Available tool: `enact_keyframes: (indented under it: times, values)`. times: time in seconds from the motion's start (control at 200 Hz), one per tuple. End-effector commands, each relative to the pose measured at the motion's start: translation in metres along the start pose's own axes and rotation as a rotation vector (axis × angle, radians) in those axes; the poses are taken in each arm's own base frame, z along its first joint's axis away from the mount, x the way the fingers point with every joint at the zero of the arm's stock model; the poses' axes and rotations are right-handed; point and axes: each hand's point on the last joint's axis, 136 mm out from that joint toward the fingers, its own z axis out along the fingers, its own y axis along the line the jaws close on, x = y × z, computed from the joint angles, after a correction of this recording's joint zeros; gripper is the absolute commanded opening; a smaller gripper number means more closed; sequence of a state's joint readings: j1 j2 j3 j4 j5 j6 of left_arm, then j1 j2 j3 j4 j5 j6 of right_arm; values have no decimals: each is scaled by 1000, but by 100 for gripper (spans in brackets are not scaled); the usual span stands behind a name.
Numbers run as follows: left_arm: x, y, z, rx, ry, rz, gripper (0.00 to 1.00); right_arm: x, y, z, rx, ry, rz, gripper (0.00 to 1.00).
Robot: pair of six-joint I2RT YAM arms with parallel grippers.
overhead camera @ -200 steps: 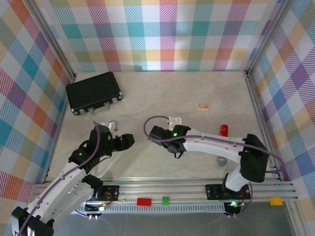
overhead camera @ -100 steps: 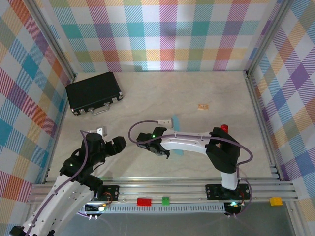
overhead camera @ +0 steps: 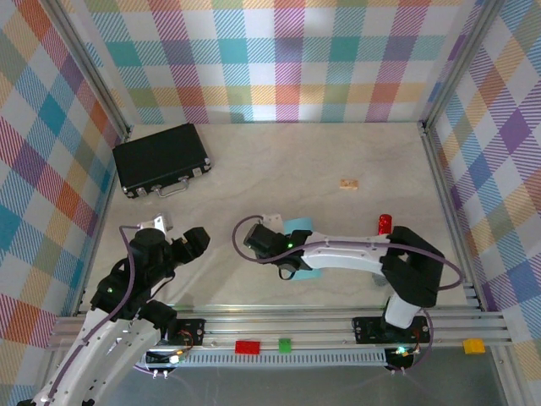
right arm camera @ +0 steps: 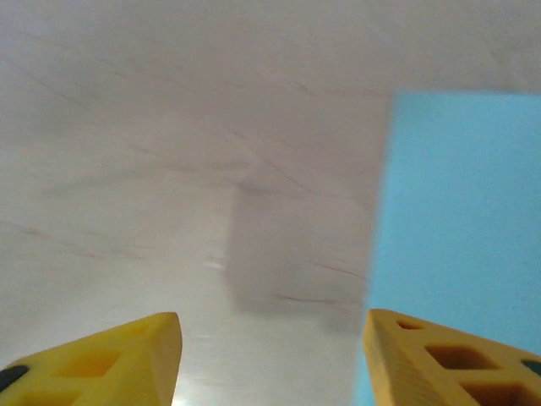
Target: Fold a paper plane with a square sheet of paper (pick it up from the middle)
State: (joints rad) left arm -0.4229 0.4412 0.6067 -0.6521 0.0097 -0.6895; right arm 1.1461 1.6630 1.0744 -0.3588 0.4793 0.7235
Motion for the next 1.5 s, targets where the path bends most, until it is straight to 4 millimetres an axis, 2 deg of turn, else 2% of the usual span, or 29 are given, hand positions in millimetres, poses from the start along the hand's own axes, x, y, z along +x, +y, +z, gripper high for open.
enact_keyframes:
  times: [0.0, 0.06, 0.12, 0.185, 0.255, 0.36, 0.405, 0.51, 0.565, 0.665, 0.755, 0.875, 0.95, 1.16, 1.495]
  values:
    - [10, -16, 1, 74, 80, -5, 79, -38, 45, -33, -293, -82, 67, 66]
    - [21, -24, 6, 119, 148, 25, 77, -40, 36, -37, -306, -87, 126, 66]
    - [30, -30, 12, 151, 213, 44, 74, -35, 12, -33, -281, -60, 234, 64]
    - [40, -33, 20, 178, 269, 51, 69, -23, -18, -22, -281, -3, 385, 57]
    - [51, -38, 33, 224, 324, 47, 65, -7, -40, -15, -306, 14, 485, 48]
    - [66, -47, 52, 311, 393, 20, 56, 14, -72, -18, -284, 14, 588, 37]
    - [69, -54, 59, 364, 400, 8, 54, 21, -83, -22, -273, 6, 617, 32]
    - [83, -53, 73, 389, 440, -12, 53, 40, -107, -22, -295, -9, 700, 23]
    - [89, -52, 80, 385, 454, -11, 53, 44, -113, -22, -335, -21, 728, 20]
    - [93, -54, 92, 381, 456, -13, 53, 46, -121, -27, -366, -21, 727, 16]
    - [98, -64, 105, 399, 480, -17, 52, 45, -118, -29, -396, -12, 715, 14]
    - [106, -75, 121, 408, 529, -31, 50, 48, -123, -23, -382, 4, 731, 13]
    - [113, -81, 127, 422, 557, -40, 48, 50, -120, -17, -408, 25, 745, 11]
    - [125, -79, 140, 392, 581, -31, 48, 45, -100, -3, -466, 112, 701, 11]
    - [140, -75, 150, 353, 618, -24, 49, 55, -99, 21, -433, 173, 764, 9]
